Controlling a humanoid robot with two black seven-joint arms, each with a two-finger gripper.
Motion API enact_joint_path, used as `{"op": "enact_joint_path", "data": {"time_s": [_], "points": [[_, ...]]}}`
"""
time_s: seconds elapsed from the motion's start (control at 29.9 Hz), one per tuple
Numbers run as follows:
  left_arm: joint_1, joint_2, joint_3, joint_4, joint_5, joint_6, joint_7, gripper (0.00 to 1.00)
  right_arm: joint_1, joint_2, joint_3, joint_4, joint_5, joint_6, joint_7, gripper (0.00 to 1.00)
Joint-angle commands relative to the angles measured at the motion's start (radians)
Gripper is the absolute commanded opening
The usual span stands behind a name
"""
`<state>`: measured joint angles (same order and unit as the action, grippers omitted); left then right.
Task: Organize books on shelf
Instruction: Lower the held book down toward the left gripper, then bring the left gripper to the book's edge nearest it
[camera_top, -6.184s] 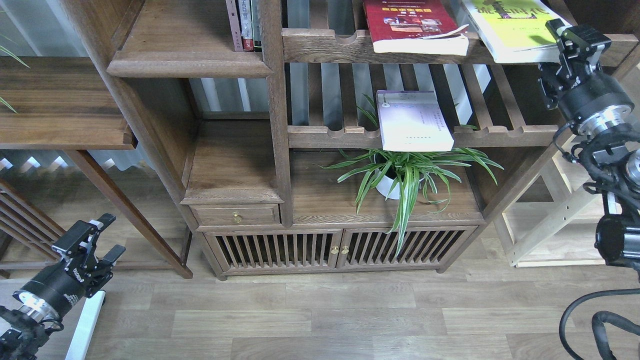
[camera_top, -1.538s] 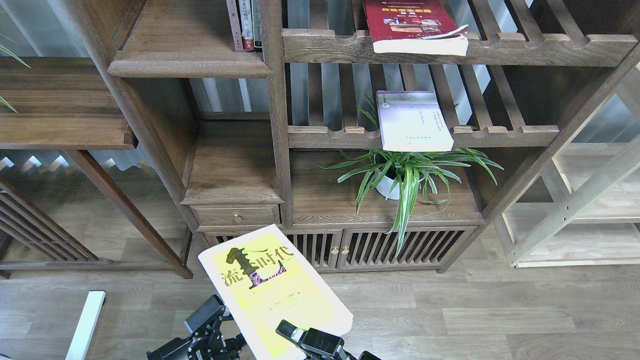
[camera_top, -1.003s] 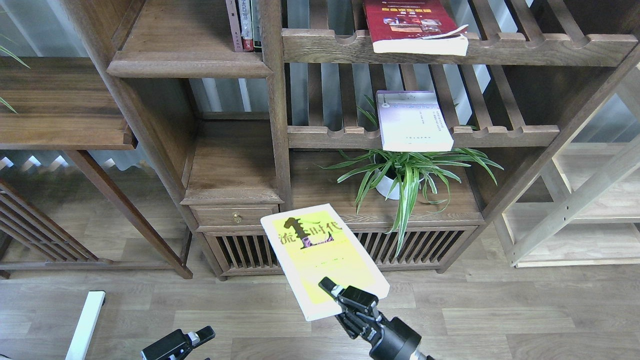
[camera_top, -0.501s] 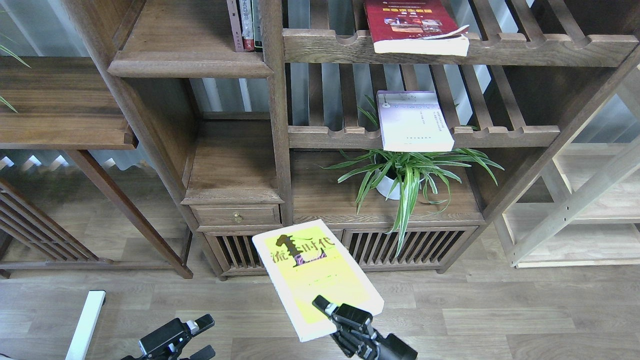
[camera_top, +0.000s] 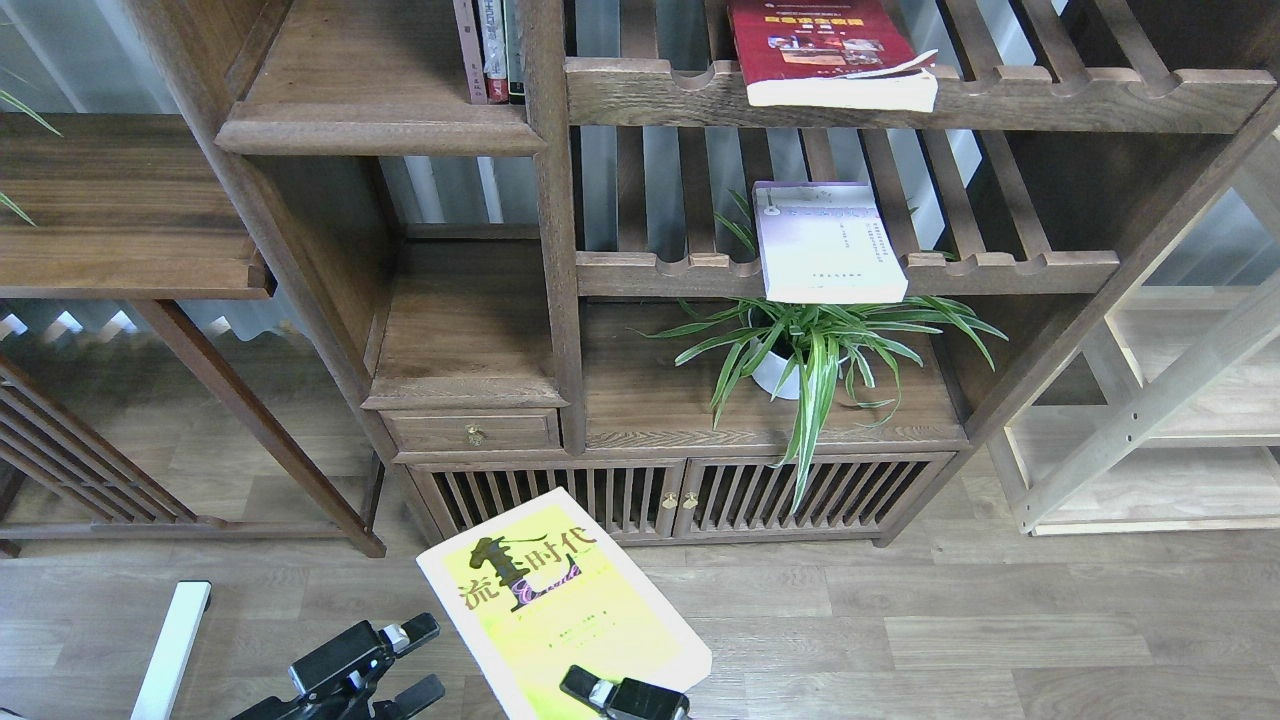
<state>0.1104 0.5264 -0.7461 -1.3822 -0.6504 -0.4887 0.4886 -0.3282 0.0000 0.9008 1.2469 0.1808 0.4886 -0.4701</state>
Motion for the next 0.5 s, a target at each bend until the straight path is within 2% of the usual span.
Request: {"op": "enact_joint_path", "data": {"time_s": [0.0,0.3,0.47], "points": [[-0.001,-0.014,0.002,0.0,0.002,0.0,0.0,0.97,0.0,0.0,-0.028,0.003,-0.015,0.0,0.001,0.11],[-0.001,-0.063,0.005,0.011,0.009,0.0,0.0,0.95,0.011,0.0,-0.051,0.002,-0.018,0.0,0.007,0.12],[0.003,-0.081,0.013,0.011,0.009,0.0,0.0,0.89,0.015,0.0,-0.052,0.002,-0.018,0.0,0.01,0.13]]}}
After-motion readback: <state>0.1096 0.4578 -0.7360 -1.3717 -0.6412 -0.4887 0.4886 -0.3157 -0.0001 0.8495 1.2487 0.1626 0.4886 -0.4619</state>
